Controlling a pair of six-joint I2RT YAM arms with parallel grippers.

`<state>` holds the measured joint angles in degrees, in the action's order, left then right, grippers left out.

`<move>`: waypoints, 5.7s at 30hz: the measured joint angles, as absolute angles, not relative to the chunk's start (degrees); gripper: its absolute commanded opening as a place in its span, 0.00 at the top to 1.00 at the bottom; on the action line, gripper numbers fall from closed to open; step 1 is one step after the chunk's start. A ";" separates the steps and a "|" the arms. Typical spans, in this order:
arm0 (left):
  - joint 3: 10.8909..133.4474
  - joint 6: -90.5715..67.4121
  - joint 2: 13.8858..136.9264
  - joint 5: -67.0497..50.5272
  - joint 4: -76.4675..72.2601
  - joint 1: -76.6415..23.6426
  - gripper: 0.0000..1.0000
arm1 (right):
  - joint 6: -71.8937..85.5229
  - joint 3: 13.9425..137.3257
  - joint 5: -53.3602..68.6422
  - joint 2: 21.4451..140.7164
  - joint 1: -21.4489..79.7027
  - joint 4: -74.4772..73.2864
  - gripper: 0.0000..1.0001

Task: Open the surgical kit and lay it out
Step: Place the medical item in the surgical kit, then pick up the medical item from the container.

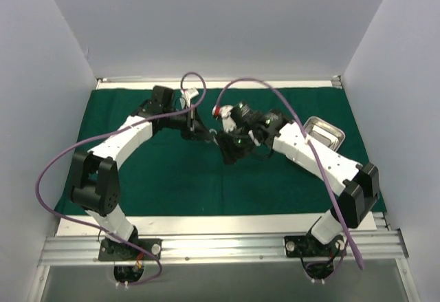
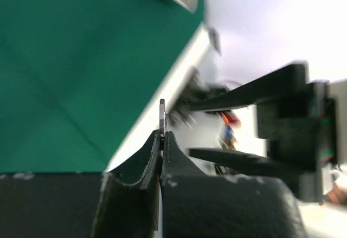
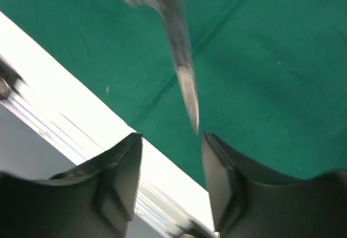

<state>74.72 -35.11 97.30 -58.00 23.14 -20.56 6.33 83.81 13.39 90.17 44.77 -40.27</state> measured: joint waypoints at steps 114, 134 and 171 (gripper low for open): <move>66.22 -31.31 64.95 0.91 52.88 -9.91 0.14 | 49.21 105.58 -1.63 129.12 53.36 -43.29 0.94; 65.08 -31.09 65.34 -1.63 52.03 -9.89 0.14 | 49.01 107.68 0.08 130.21 52.97 -45.23 0.60; 75.50 -16.82 92.86 -18.35 39.07 -11.05 0.18 | 28.14 81.65 -1.04 104.64 -7.57 -37.69 0.64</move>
<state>75.50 -16.82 92.86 -18.35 39.07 -11.05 28.14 81.65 -1.04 104.64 -7.57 -37.69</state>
